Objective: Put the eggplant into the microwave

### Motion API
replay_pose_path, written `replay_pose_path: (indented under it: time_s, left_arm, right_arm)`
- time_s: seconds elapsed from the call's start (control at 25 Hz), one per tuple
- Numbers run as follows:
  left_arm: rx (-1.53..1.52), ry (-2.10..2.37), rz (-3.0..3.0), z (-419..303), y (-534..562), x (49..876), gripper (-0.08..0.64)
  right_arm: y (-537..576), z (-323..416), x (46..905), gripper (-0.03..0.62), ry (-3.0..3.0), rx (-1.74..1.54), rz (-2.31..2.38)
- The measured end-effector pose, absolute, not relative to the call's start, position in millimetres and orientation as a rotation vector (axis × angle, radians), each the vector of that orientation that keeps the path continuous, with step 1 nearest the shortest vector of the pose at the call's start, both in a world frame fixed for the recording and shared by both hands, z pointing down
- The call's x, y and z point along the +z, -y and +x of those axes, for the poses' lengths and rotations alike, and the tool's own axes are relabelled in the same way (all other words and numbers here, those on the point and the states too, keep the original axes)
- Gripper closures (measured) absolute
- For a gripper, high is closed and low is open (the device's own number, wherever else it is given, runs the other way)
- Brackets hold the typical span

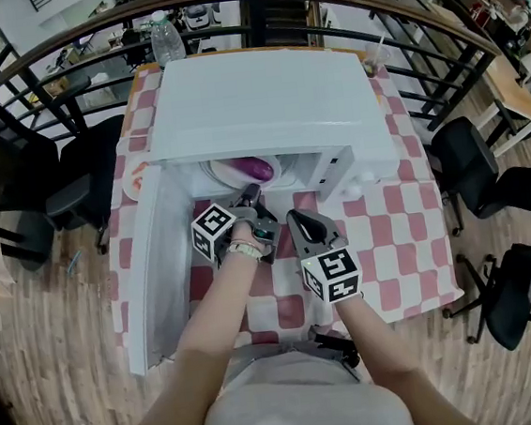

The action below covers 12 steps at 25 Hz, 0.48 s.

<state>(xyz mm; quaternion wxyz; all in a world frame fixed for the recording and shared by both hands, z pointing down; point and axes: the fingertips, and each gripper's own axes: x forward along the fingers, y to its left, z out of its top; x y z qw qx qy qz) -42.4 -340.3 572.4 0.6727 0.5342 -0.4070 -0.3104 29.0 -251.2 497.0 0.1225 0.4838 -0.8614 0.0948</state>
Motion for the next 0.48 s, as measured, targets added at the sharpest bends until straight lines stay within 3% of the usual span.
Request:
replay_pose_path:
  time_s: [0.4,0.48]
  left_arm:
    - [-0.572,0.982,1.074,-43.7,336.4,578.2,0.516]
    - [-0.545,0.989,1.042,-43.4,331.2,587.0,0.428]
  right_arm:
    - [250.0,28.5,500.7,0.569,2.509,0.302,1.415]
    - [249.9,29.7,501.7,0.569,2.509,0.304,1.417]
